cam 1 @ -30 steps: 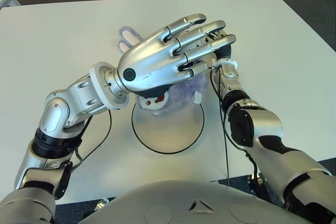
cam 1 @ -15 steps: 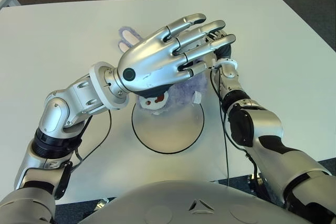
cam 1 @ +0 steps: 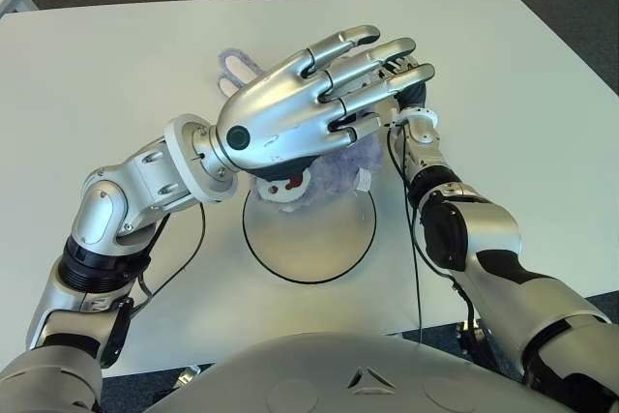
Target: Put the doll into the plate.
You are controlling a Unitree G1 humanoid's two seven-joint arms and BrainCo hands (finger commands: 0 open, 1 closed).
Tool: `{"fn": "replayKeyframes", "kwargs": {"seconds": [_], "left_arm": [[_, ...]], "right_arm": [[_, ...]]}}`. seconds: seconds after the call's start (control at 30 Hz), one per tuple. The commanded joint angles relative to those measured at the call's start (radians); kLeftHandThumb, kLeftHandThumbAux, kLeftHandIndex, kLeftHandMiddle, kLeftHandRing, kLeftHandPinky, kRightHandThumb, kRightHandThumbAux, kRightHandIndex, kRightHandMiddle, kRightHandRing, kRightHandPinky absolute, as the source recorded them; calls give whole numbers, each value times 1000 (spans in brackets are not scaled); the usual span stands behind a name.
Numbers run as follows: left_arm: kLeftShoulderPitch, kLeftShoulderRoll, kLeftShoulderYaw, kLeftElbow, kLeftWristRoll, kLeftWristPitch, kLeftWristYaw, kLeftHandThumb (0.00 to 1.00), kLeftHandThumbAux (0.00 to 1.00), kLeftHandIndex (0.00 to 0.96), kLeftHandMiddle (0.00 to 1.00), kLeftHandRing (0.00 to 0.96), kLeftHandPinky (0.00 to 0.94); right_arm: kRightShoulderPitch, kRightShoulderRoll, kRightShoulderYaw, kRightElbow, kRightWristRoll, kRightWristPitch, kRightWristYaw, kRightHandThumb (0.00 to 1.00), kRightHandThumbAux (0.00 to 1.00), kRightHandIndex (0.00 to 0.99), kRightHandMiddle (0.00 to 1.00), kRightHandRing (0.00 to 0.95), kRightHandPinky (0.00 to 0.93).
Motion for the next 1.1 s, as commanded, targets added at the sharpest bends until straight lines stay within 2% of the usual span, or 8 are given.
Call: {"fn": "replayKeyframes", "kwargs": {"seconds": [0.03, 0.27, 0.3, 0.33, 0.4, 0.7, 0.87, 1.1], "left_arm": [[0, -2, -6, -5, -7, 7, -26, 714, 703, 420, 55, 5, 75], [-8, -5, -7, -7, -11, 10, -36, 714, 703, 420, 55, 5, 75], [16, -29, 125, 107, -188, 25, 51, 714, 703, 420, 55, 5, 75], [33, -47, 224, 193, -321, 36, 117, 414, 526, 160, 85, 55, 92], [54, -57, 311, 280, -492, 46, 148, 352, 471, 84, 102, 79, 94], [51, -66, 183, 257, -575, 31, 31, 340, 441, 50, 118, 120, 163], [33, -7, 212, 280, -494, -14, 35, 202, 436, 10, 86, 111, 154], [32, 14, 235, 264, -371, -3, 56, 128, 436, 0, 86, 113, 155]], "right_arm": [[18, -1, -4, 2, 6, -5, 3, 528, 852, 234, 214, 183, 188], [16, -4, -5, 2, 7, -3, 5, 528, 852, 234, 214, 183, 188], [20, -10, -9, 7, 9, 3, 10, 528, 852, 234, 214, 183, 188], [23, -15, -12, 10, 11, 8, 14, 516, 859, 248, 216, 185, 199], [26, -20, -15, 14, 12, 14, 17, 511, 860, 254, 218, 188, 207], [28, -20, -20, 15, 10, 14, 20, 518, 858, 254, 221, 191, 206], [27, -17, -30, 14, 16, 17, 18, 528, 852, 250, 224, 198, 222], [30, -15, -36, 14, 15, 14, 17, 529, 853, 253, 227, 199, 215]]}}
